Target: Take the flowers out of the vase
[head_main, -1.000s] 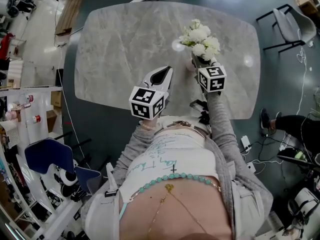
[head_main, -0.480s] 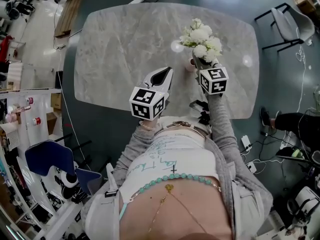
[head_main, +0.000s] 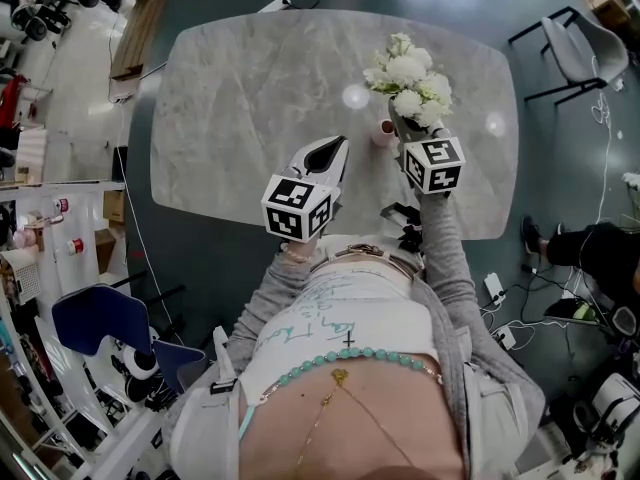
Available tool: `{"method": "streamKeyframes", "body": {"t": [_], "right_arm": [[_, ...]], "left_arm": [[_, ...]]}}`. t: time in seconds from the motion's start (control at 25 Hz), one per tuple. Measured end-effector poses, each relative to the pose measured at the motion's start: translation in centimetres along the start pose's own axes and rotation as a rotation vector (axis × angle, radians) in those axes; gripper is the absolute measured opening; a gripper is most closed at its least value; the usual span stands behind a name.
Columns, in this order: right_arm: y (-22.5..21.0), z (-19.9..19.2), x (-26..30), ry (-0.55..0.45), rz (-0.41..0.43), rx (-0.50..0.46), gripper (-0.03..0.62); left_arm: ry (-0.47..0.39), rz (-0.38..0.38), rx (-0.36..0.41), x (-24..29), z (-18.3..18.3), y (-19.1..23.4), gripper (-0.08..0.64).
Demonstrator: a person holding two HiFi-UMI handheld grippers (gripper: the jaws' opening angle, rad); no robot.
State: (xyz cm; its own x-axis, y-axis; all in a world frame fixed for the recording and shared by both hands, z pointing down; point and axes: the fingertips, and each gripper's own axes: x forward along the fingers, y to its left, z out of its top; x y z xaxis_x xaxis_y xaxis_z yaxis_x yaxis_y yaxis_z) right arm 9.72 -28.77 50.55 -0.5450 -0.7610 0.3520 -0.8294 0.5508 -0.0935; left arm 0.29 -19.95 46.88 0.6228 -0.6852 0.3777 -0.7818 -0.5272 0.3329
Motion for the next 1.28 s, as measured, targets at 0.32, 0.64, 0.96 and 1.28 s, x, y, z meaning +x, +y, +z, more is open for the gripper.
{"method": "streamKeyframes", "body": {"t": [0.32, 0.64, 0.96, 1.28], "right_arm": [[0.3, 1.1, -0.5, -0.022, 0.001, -0.012, 0.035], [0.3, 3.0, -1.4, -0.055, -0.008, -0.008, 0.035], [0.8, 4.4, -1.8, -0.081, 0.004, -0.026, 0.034], [1.2, 5.8, -2.4, -0.093, 0.023, -0.015, 0.034]], "left_arm": [[0.002, -0.013, 0.010, 0.1, 0.1, -0.2, 0.002], [0.002, -0.025, 0.015, 0.1, 0.2, -0.5, 0.002], [0.001, -0.025, 0.016, 0.3, 0.1, -0.4, 0.002], [0.003, -0.027, 0.023, 0.4, -0.1, -0.5, 0.002]]}}
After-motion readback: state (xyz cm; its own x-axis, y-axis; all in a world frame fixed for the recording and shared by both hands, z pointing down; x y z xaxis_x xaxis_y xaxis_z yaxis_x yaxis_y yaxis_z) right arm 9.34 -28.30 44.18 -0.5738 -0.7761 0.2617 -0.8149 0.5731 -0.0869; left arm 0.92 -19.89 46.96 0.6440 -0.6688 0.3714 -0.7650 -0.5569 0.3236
